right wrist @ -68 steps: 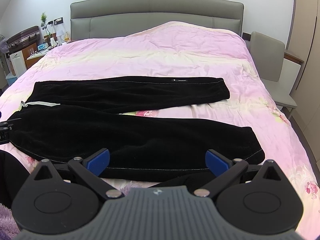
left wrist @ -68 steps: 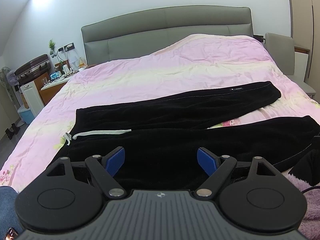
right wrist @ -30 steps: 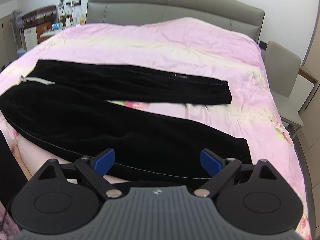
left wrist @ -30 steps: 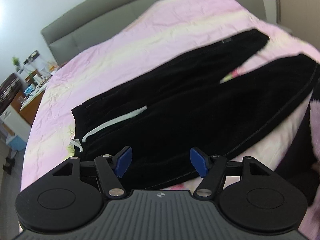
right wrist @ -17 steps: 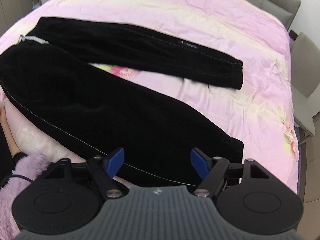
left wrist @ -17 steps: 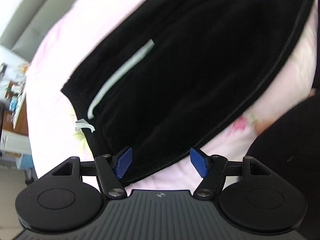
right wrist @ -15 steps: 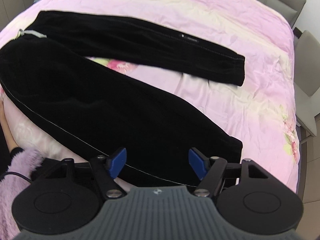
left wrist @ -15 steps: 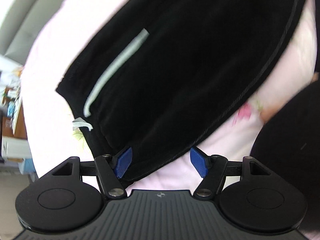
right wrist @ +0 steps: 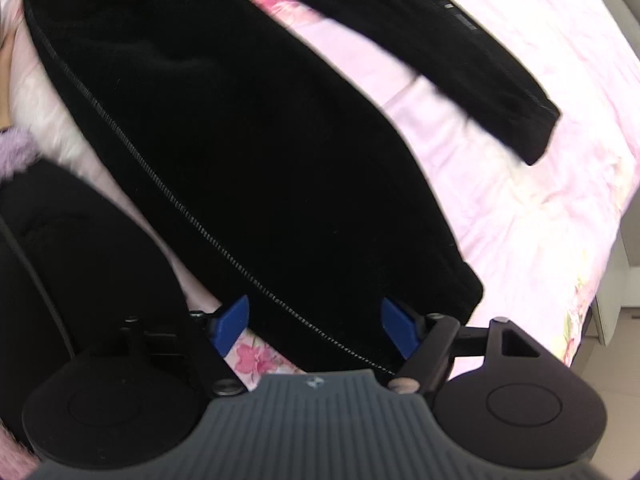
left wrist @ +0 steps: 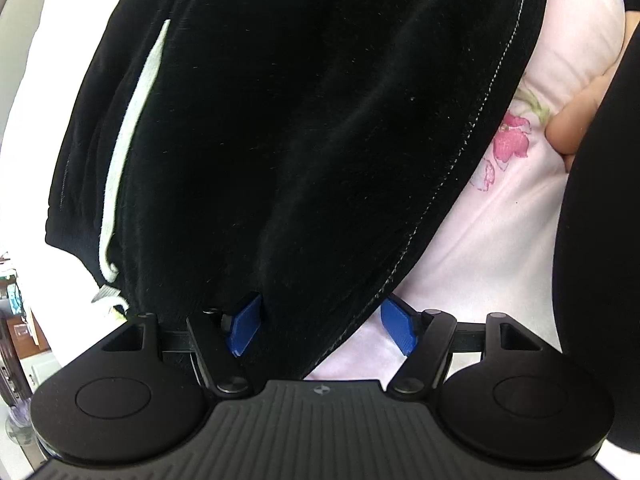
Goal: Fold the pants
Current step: 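Grasp the trouser legs' hems with both grippers and lift them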
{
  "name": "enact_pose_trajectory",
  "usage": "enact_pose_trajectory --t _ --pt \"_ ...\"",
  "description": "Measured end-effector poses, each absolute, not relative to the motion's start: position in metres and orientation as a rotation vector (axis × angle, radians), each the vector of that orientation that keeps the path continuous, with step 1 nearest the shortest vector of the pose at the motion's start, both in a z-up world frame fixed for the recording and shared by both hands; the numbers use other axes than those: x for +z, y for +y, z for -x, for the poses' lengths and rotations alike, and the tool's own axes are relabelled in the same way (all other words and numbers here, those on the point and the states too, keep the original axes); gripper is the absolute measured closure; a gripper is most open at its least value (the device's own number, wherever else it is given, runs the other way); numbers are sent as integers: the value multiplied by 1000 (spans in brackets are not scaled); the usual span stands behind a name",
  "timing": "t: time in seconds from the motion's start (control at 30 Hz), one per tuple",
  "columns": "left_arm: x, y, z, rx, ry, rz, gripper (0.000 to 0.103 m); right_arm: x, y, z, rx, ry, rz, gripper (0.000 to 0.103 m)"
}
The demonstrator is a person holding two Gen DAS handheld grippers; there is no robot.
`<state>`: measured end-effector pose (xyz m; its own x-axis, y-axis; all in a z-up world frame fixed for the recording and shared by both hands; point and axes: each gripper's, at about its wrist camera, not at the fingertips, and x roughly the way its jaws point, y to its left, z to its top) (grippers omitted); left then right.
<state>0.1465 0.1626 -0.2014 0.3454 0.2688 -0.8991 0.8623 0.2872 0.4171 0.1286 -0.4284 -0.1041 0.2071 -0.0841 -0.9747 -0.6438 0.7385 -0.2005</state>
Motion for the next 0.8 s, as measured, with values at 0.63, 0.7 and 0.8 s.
enact_pose_trajectory --t 0.63,0.7,0.8 --pt "-221 145 -138 -518 1174 -1451 14 -161 -432 -143 669 1494 879 35" --pt "-224 143 -140 -523 1175 -1468 14 -169 -427 -141 664 1477 895 38" --pt "-226 144 -144 -516 1183 -1445 18 -170 -424 -138 617 1465 894 47"
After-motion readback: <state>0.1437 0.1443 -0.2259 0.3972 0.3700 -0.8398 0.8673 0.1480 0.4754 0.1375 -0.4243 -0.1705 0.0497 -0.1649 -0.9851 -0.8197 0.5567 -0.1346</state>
